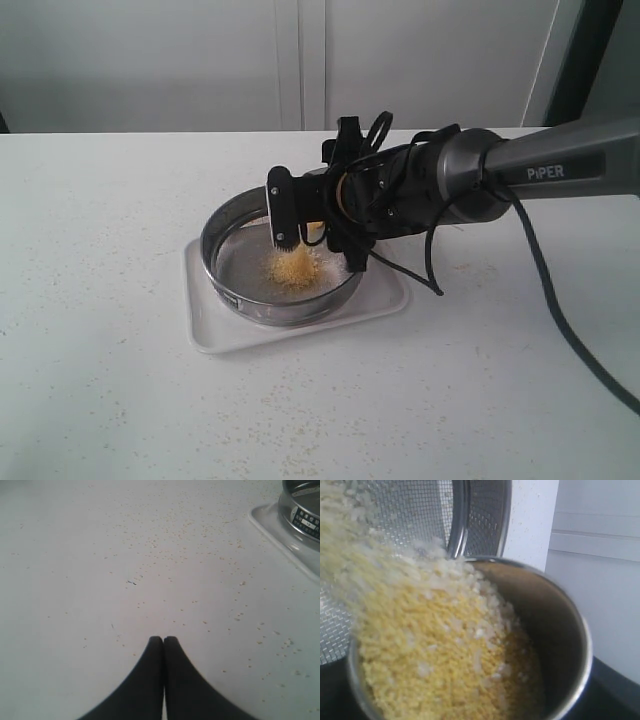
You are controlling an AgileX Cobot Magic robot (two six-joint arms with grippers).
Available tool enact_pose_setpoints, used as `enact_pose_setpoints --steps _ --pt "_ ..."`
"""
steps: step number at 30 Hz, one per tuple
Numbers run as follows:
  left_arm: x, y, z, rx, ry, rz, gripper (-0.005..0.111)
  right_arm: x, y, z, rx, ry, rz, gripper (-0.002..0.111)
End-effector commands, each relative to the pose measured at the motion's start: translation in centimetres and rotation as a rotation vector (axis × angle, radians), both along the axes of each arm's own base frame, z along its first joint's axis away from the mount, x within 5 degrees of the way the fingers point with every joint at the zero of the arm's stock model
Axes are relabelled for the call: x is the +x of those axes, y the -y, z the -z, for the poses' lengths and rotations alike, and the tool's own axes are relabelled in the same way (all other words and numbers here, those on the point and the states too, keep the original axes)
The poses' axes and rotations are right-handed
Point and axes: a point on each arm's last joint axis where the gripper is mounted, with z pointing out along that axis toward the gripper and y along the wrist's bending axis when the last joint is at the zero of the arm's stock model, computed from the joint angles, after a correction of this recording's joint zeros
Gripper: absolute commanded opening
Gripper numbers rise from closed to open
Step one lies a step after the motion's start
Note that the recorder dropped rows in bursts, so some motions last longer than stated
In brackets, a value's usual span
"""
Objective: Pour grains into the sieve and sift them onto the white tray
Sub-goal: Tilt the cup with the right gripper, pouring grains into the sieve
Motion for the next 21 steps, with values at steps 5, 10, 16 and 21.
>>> enact_pose_setpoints --steps 5,10,16,21 --pt "-0.02 0.08 0.06 -0.011 0.001 0.007 0.000 0.15 -0.06 -0.63 -0.065 0.036 -0.054 0.000" --pt "-0.02 0.08 0.06 -0.011 0.001 0.007 0.000 0.15 -0.04 -0.63 -0.153 0.055 -0.116 0.000" --pt "-0.02 0.08 0.06 -0.011 0.001 0.007 0.000 0.11 -0.17 -0.61 -0.162 0.056 -0.142 0.000" --pt "-0.02 0.08 0.06 -0.011 0.001 0.007 0.000 -0.11 -0.76 -0.54 -0.139 0.048 -0.209 0.000"
